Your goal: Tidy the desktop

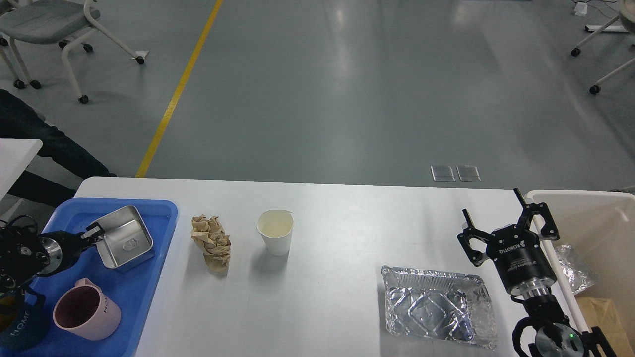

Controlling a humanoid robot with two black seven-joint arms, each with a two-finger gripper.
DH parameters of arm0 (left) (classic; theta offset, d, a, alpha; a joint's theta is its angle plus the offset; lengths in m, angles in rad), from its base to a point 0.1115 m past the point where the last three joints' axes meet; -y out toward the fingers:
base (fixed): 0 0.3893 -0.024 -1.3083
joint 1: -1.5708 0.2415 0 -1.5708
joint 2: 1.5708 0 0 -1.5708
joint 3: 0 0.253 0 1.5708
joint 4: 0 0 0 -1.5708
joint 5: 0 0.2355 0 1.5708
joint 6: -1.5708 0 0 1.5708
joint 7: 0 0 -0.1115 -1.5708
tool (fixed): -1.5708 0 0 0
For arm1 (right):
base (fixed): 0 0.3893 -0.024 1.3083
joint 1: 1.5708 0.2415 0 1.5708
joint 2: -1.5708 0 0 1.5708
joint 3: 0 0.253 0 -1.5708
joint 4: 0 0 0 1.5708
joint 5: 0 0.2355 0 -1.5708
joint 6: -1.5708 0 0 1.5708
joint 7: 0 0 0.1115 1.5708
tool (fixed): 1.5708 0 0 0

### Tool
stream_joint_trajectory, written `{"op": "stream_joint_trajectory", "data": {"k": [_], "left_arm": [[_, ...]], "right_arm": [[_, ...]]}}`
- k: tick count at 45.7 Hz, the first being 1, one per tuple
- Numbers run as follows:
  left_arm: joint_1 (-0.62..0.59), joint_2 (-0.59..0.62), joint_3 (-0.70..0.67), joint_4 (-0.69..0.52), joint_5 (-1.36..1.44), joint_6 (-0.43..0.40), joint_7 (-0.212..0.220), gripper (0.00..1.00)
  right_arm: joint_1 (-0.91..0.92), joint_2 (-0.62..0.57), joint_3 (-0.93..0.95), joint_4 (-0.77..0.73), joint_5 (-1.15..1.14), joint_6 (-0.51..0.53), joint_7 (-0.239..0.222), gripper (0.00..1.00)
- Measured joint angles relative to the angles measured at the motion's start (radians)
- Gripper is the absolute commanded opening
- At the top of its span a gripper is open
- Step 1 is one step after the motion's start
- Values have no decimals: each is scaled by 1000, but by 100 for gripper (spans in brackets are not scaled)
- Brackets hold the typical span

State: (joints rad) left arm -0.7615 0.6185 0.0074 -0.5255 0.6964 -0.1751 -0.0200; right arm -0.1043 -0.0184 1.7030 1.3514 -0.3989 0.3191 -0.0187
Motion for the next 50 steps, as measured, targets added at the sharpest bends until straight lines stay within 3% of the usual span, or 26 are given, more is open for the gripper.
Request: {"op": "stream_joint_trajectory", "data": {"k": [14, 25, 32, 39, 40, 50], "left_arm": [[-13, 14, -26, -8, -78, -27, -3, 96], [-15, 93, -175, -48, -176, -79, 2, 96], [-3, 196, -302, -195, -186, -81, 6, 96], [17, 339, -397, -441, -241, -53, 9, 96], [19, 375, -416, -508, -271, -32, 9, 96], [24, 459, -470, -743, -374, 86, 3, 96]], "right_arm": [[0, -1, 1, 0, 0, 0, 0, 100], [0, -1, 0, 0, 0, 0, 0, 100], [0, -3, 0, 0, 0, 0, 0, 100], [0, -2, -1, 0, 0, 0, 0, 100], [0, -2, -1, 0, 0, 0, 0, 100], [0, -2, -1, 0, 0, 0, 0, 100]]}}
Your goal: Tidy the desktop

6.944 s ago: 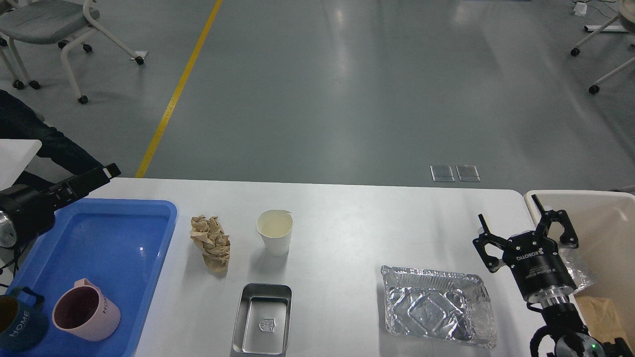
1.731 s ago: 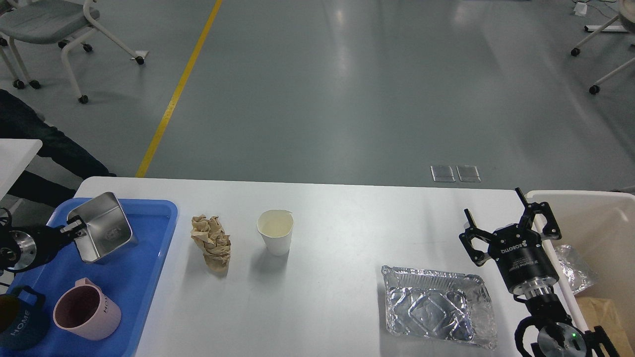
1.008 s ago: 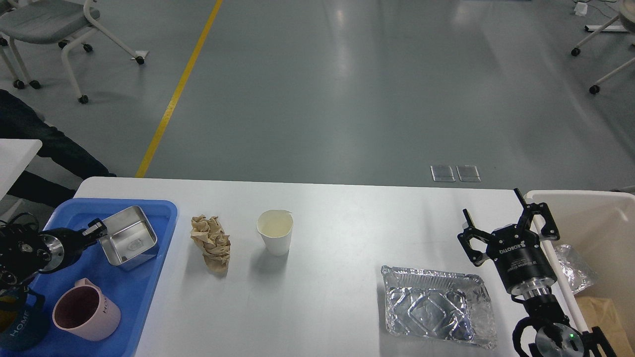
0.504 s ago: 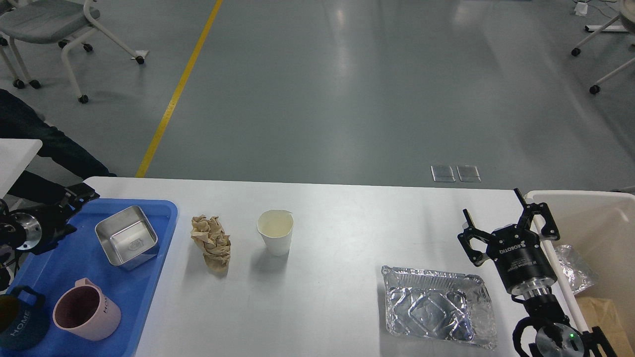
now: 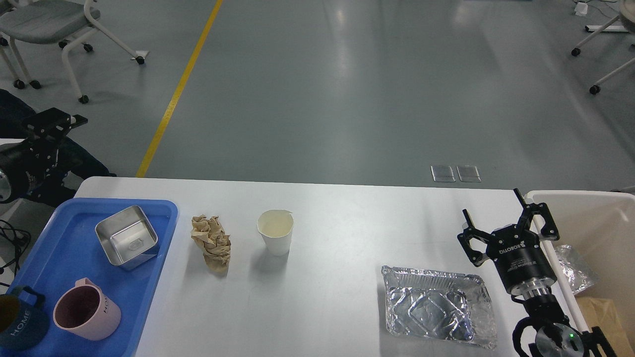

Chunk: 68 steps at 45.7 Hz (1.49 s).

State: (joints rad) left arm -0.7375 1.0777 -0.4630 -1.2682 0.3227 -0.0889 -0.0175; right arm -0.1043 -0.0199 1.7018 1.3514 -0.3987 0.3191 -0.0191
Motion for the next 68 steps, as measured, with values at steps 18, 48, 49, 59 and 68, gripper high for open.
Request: {"op": "stream_joint_trajectory", "data": {"k": [18, 48, 49, 59, 68], "left_arm": [[66, -44, -129, -256, -83, 153, -40, 96], [558, -653, -842, -199, -85, 70, -66, 96], [570, -668, -858, -189, -85, 46, -65, 96], [602, -735, -922, -24, -88, -122, -68, 96], [597, -762, -980, 62, -88, -89, -79, 96]], "right_arm": [[-3, -7, 3, 0, 0, 0, 0, 100], [4, -12, 3, -30, -36, -6, -1, 100], [4, -13, 3, -34, -37, -6, -1, 100], [23, -111, 0, -43, -43, 0, -3, 100], [38, -260, -2, -43, -199, 10, -3, 100]]}}
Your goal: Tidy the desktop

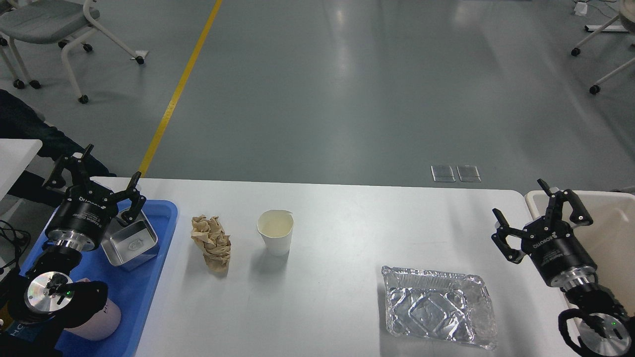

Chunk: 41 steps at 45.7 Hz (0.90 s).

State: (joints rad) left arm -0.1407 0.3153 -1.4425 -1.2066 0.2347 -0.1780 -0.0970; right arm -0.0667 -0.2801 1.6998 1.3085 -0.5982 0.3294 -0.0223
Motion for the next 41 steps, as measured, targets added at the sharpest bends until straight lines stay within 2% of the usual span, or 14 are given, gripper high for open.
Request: {"op": "stream_joint_trajectory", "data": {"k": [5, 13, 16, 27, 35, 41], "left_arm": [[-5, -36, -26, 9, 6, 43, -10, 96], [-33, -40, -24, 11, 16, 50, -41, 96], [-43, -31, -21, 16, 16, 50, -42, 96], [-61, 4, -13, 32, 14, 46, -32, 96], [-65, -35, -14, 33, 11, 45, -34, 96], [-65, -59, -14, 33, 11, 49, -34, 96]], "right_arm": [[18, -100, 0, -3, -133, 14, 2, 100], [31, -143, -39, 0, -209, 71, 2, 100], [29, -195, -65, 6, -257, 81, 2, 100], [-22, -480, -91, 22, -433, 87, 3, 100], [-101, -750, -134, 96, -518, 95, 17, 100], [-156, -879, -142, 156, -600, 95, 21, 100]]}}
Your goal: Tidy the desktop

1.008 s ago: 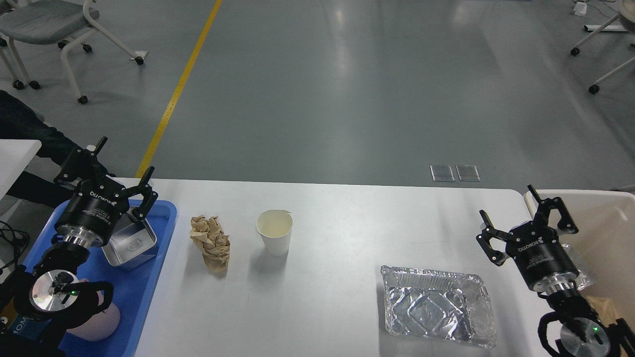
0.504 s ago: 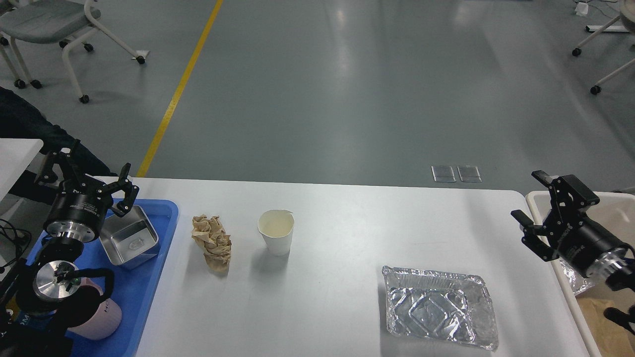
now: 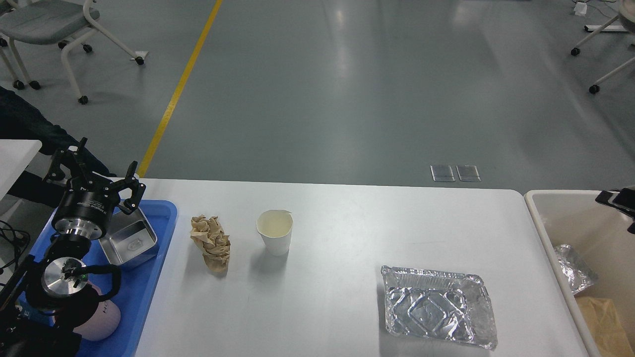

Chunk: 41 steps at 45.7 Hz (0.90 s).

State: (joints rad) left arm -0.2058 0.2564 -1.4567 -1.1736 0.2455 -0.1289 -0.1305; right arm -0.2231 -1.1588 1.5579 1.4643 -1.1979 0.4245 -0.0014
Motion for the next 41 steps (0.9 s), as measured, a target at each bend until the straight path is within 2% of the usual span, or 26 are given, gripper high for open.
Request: {"op": "stream_joint_trajectory", "data": {"k": [10, 17, 23, 33, 41], "left_arm": [[10, -5, 2, 0, 6, 10, 2, 96], [19, 0, -1, 0, 6, 9, -1, 96], [23, 1, -2, 0, 6, 8, -3, 96], [25, -6, 1, 0, 6, 8, -3, 96], [24, -7, 2, 0, 7, 8, -2, 96]], "right_arm": [[-23, -86, -3, 85, -289, -2, 20, 100], [-29, -105, -2, 134, -528, -3, 101, 100], [-73, -130, -3, 151, -658, -2, 137, 100], [-160, -136, -3, 157, -702, -2, 144, 100], [-157, -39, -5, 154, -670, 12, 144, 100]]}}
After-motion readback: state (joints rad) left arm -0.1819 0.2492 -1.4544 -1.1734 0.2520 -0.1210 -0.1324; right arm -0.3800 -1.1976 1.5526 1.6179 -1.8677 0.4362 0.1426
